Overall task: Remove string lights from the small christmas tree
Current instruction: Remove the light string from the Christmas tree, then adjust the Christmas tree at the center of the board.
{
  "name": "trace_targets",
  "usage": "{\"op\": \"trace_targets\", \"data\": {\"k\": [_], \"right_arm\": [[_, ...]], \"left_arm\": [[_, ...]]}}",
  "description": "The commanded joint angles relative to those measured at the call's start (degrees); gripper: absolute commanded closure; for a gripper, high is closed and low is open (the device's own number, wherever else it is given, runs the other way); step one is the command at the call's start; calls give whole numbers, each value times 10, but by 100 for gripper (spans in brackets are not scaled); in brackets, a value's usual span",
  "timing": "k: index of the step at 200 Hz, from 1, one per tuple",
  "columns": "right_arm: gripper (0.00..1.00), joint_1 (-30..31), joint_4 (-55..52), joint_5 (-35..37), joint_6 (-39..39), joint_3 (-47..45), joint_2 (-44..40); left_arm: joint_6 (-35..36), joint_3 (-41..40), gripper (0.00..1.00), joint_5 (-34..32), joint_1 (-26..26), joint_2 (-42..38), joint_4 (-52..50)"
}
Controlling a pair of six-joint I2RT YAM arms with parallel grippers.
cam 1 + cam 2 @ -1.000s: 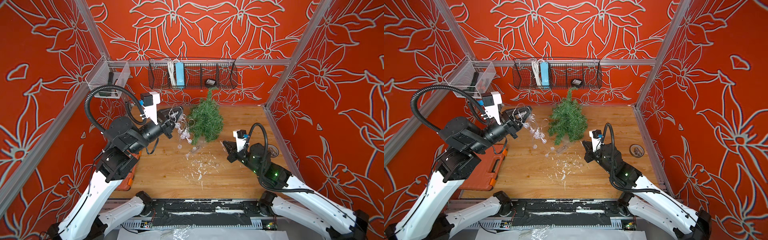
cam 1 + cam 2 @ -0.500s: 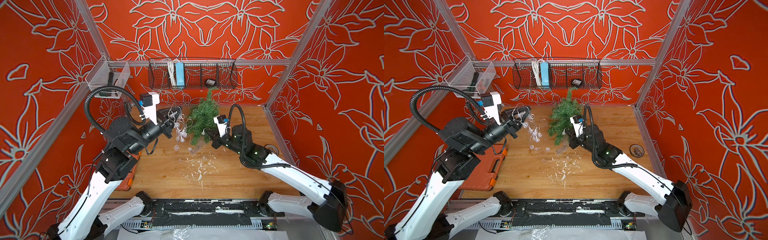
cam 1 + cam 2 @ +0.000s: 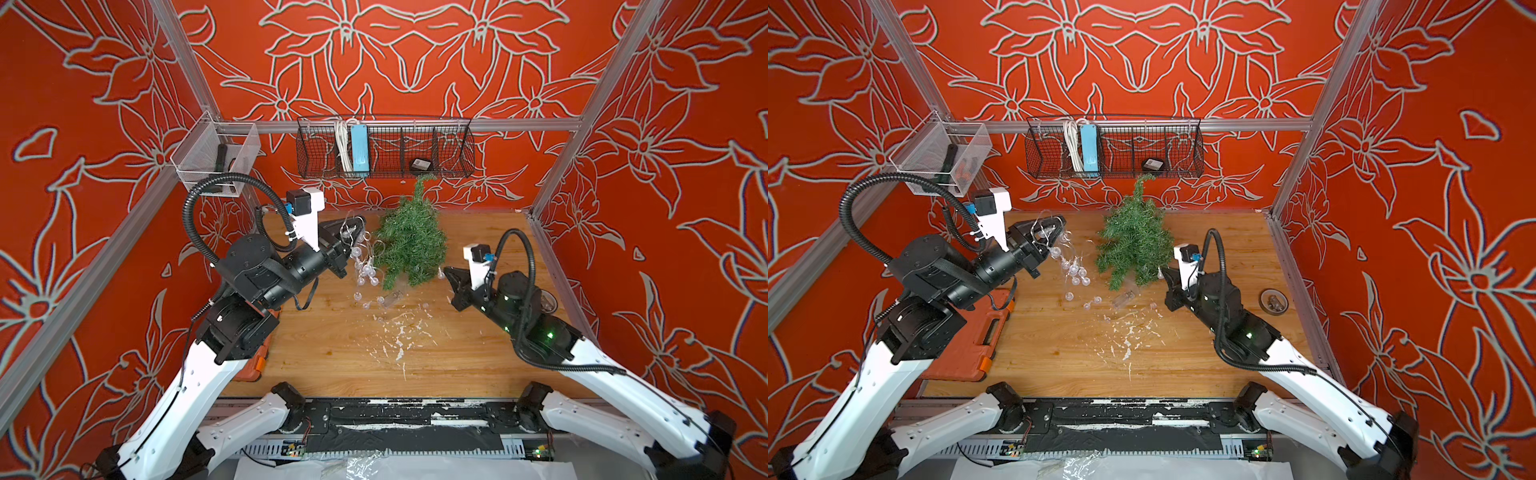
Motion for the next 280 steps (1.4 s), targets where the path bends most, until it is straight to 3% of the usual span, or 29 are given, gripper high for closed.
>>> {"op": "trace_targets", "data": {"k": [1,52,87,108,120,144,161,184,225,280], "right_arm": [[100,-1,-86,95,10,-30,-38],[100,-3,-183,223,51,-45,-57],[100,-2,-184,224,41,-64,-83],[100,-3,-146,175,-12,-30,-68],[100,-2,-104,66,-65,14,-53],[100,8,-100,-99,-84,133,22],[100,40,-99,-162,-96,193,76],[100,93,-98,-169,-109,251,126],[100,124,-109,-200,-90,300,164],[100,174,-141,-115,-101,335,134]], "left_arm": [[8,0,100,2,0,-4,25],[5,-10,100,-1,0,-3,26],[7,-12,100,-3,0,-4,24],[5,-11,100,-1,0,0,24],[5,-9,100,-1,0,0,23],[9,-12,100,-9,0,-8,18],[10,-18,100,-17,0,-17,18],[12,-13,100,-20,0,-20,10],[16,-12,100,-24,0,-29,5],[21,-9,100,-31,0,-31,2]]}}
